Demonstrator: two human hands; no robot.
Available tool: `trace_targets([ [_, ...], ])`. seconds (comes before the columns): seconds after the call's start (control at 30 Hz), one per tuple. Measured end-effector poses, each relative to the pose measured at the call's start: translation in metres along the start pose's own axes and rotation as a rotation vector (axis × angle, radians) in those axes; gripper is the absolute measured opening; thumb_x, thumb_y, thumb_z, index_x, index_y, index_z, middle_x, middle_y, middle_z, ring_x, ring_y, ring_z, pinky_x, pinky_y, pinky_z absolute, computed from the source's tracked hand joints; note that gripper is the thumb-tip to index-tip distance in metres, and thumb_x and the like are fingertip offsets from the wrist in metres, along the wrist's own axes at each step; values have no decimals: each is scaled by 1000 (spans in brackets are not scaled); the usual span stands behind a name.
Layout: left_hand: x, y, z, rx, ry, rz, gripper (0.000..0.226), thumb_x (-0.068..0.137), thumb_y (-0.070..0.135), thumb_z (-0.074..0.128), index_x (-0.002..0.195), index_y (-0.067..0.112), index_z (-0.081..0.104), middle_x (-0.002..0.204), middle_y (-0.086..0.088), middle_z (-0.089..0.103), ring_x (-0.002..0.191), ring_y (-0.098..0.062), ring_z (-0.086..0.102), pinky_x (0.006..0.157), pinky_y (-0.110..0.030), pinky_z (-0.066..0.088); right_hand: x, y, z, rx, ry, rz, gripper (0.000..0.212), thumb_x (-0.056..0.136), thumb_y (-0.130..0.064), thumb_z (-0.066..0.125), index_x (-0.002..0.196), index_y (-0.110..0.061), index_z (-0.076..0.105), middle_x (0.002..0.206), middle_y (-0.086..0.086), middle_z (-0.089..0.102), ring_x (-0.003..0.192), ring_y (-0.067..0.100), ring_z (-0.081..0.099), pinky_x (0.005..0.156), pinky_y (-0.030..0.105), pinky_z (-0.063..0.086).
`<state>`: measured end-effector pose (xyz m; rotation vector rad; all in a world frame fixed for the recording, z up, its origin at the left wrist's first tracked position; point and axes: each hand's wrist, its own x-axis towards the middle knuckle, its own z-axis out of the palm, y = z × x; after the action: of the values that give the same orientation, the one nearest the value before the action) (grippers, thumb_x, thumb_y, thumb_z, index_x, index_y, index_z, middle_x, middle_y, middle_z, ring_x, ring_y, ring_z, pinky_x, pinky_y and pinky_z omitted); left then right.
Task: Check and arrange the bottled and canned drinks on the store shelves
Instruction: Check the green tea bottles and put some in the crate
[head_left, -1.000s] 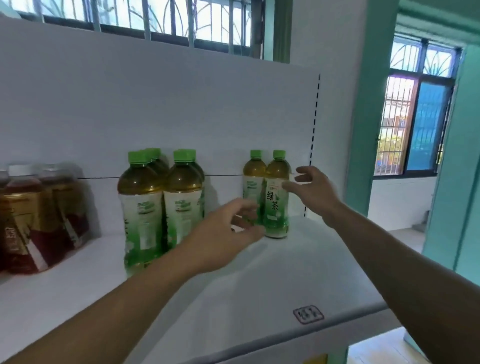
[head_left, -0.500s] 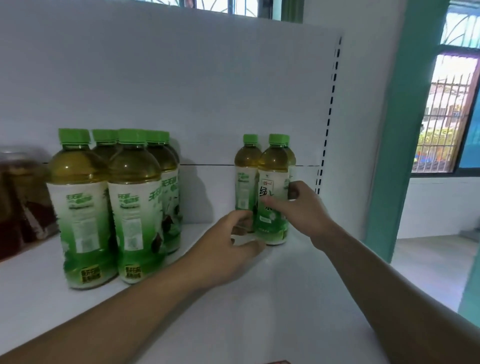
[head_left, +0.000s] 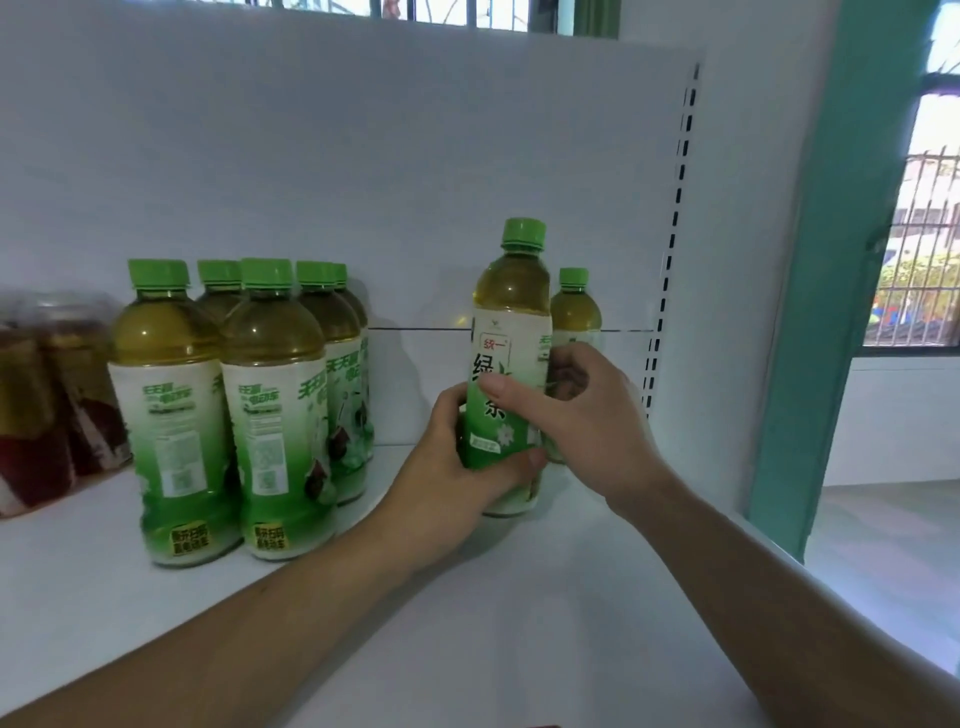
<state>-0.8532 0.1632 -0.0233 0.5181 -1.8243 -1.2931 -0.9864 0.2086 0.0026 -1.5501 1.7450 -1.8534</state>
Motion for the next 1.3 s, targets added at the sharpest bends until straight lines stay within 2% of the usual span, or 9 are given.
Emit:
trace_targets([
  [0.13, -4, 6, -1, -238, -68, -41, 53, 74, 10, 81, 121, 25, 63, 105, 4, 76, 97, -11, 72, 78, -24, 57, 0, -7, -11, 473, -177, 70, 64, 69, -44, 75, 124, -15, 59, 109, 0, 75, 100, 16, 73, 81, 28, 60],
  [0.23, -7, 5, -1, -380, -223, -159, 46, 71, 23, 69, 117, 18, 68, 106, -7, 75, 95, -22, 72, 75, -36, 59, 1, -9, -15, 627, -273, 147, 60, 81, -41, 77, 131, -12, 60, 121, 12, 72, 109, 27, 71, 92, 44, 59],
  [0.47, -7, 7, 3, -317, -75, -109, 51, 70, 34, 76, 117, 19, 66, 104, -6, 76, 89, -20, 73, 74, -32, 58, 3, -9, -12, 606, -169, 54, 66, 71, -34, 80, 128, -7, 60, 118, 17, 72, 106, 33, 71, 89, 48, 60],
  [0.63, -17, 15, -7, -564, -281, -331, 45, 62, 40, 77, 97, 11, 80, 96, -15, 73, 75, -29, 71, 69, -42, 59, 3, -9, -18, 822, -301, 103, 73, 70, -37, 75, 132, -5, 57, 117, 17, 71, 104, 30, 71, 89, 46, 60],
  [0.77, -18, 16, -4, -365, -108, -229, 54, 69, 51, 69, 111, 17, 74, 103, -6, 77, 90, -24, 74, 77, -37, 59, 4, -9, -14, 700, -147, 62, 83, 57, -42, 84, 128, -7, 59, 120, 21, 70, 104, 33, 71, 90, 52, 59],
  [0.87, -19, 13, -1, -281, -68, -183, 56, 68, 49, 68, 116, 20, 69, 100, -3, 77, 86, -19, 74, 68, -32, 58, 6, -7, -12, 677, -110, 82, 87, 57, -44, 85, 131, -8, 56, 117, 17, 72, 105, 33, 71, 94, 56, 56],
  [1.03, -20, 22, -4, -666, -275, -412, 48, 76, 51, 58, 94, 13, 81, 99, -17, 75, 73, -29, 71, 62, -35, 58, 4, -7, -19, 848, -282, 121, 61, 79, -29, 71, 133, -6, 54, 107, 13, 74, 98, 30, 72, 82, 44, 61],
  [1.17, -17, 18, 4, -432, -121, -272, 49, 73, 56, 59, 103, 21, 76, 98, -7, 77, 81, -23, 72, 63, -36, 58, 6, -7, -21, 687, -114, 29, 64, 76, -26, 78, 133, -13, 53, 101, 4, 76, 95, 24, 74, 80, 40, 61],
  [1.3, -17, 15, -1, -394, -99, -284, 54, 70, 58, 62, 105, 19, 75, 95, -7, 77, 80, -24, 71, 66, -36, 58, 6, -4, -14, 715, -127, 56, 79, 74, -30, 78, 143, -15, 44, 121, 13, 70, 110, 32, 70, 93, 53, 57],
])
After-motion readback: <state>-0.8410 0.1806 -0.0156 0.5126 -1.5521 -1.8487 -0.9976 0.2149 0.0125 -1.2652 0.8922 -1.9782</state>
